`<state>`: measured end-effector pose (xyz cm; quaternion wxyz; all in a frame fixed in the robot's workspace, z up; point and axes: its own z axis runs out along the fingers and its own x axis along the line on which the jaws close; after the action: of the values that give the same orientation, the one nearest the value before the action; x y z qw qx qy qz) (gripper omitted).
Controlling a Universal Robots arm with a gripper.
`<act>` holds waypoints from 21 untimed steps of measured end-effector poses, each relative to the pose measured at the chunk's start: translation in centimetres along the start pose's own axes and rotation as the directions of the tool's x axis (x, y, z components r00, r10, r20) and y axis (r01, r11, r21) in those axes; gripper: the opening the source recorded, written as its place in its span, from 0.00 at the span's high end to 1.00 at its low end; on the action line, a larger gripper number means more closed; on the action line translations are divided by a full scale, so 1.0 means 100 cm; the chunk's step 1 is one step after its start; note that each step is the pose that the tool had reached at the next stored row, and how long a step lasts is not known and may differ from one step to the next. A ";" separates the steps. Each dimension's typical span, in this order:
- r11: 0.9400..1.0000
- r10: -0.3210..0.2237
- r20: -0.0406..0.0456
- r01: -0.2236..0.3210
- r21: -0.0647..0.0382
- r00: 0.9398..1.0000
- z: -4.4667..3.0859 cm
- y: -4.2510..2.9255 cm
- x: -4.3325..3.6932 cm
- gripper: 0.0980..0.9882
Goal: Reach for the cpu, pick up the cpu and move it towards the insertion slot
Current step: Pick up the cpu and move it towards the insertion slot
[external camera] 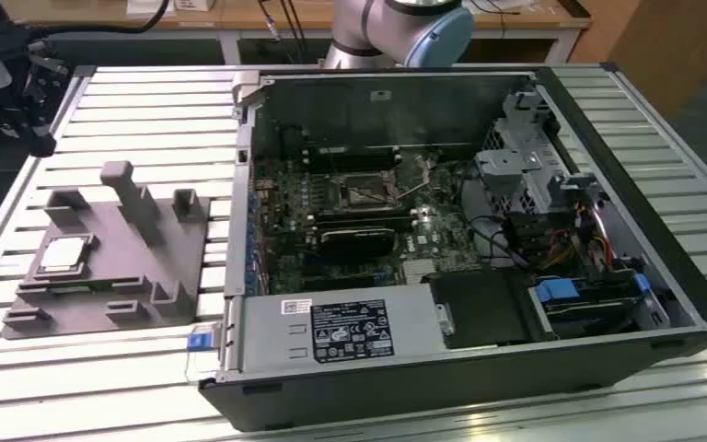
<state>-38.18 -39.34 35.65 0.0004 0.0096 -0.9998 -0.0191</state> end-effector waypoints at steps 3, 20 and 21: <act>1.000 0.000 0.000 0.000 0.000 1.000 0.0000 0.0000 0.0000 0.99; 1.000 0.000 0.000 0.000 0.000 1.000 0.0077 -0.0001 0.0103 0.99; 1.000 0.000 0.000 0.000 0.000 1.000 0.0088 -0.0001 0.0114 0.99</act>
<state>-39.32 -39.34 34.77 0.0004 0.0095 -0.9998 -0.0191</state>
